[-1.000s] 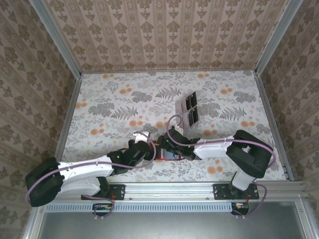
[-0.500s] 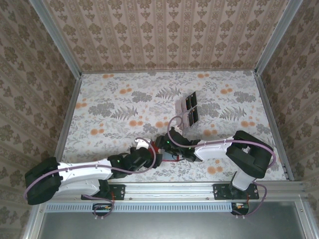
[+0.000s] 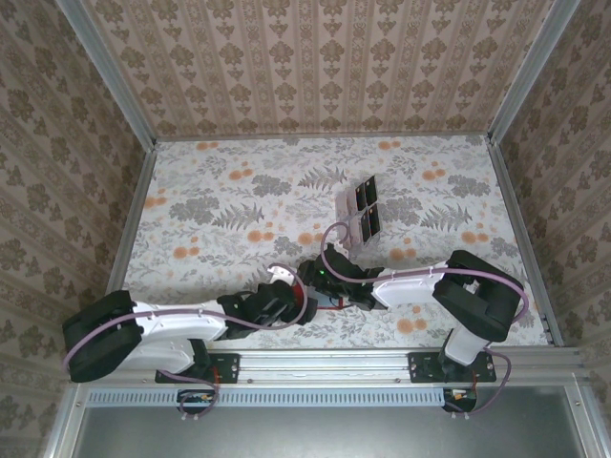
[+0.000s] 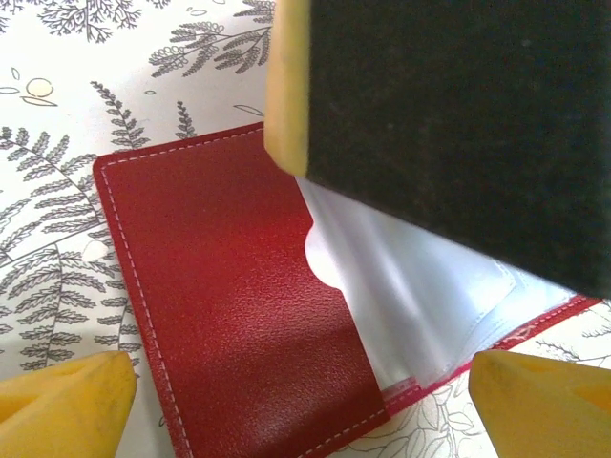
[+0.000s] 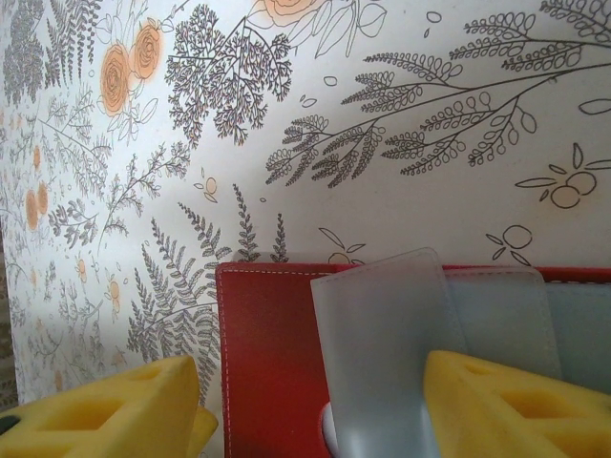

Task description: Put the credit cards into the card holder

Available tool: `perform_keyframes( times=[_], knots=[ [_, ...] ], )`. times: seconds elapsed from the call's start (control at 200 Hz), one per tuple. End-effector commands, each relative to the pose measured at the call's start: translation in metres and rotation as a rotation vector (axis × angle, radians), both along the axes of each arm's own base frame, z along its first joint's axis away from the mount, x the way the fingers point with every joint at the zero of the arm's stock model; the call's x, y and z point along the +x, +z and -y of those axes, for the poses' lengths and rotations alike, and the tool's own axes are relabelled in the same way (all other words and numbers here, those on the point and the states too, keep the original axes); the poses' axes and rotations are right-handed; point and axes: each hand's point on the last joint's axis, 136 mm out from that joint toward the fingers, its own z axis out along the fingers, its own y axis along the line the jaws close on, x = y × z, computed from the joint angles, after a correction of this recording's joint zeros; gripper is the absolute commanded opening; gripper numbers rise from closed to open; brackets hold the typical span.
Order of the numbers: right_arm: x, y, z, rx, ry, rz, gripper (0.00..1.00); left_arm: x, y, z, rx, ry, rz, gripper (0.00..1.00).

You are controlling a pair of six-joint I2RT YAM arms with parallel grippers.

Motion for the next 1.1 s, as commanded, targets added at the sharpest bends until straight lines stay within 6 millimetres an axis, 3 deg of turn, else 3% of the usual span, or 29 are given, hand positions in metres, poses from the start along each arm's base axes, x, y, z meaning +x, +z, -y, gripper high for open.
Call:
perform_keyframes(
  times=[0.0, 0.455, 0.67, 0.88, 1.095],
  knots=[
    [-0.013, -0.018, 0.005, -0.038, 0.012, -0.077, 0.66, 0.011, 0.011, 0.007, -0.019, 0.017, 0.035, 0.99],
    [-0.012, -0.012, -0.001, -0.026, 0.024, -0.075, 0.66, 0.018, -0.013, -0.002, 0.061, 0.052, 0.019, 0.99],
    [-0.006, 0.017, 0.0, -0.001, 0.047, -0.005, 0.66, 0.016, -0.024, -0.014, 0.096, 0.086, 0.0, 0.98],
    [-0.008, 0.044, 0.022, -0.039, 0.031, 0.063, 0.67, 0.013, -0.032, -0.019, 0.109, 0.096, -0.019, 0.97],
    [-0.014, 0.035, 0.042, -0.092, 0.004, 0.055, 0.67, 0.013, -0.039, -0.019, 0.119, 0.097, -0.03, 0.97]
  ],
)
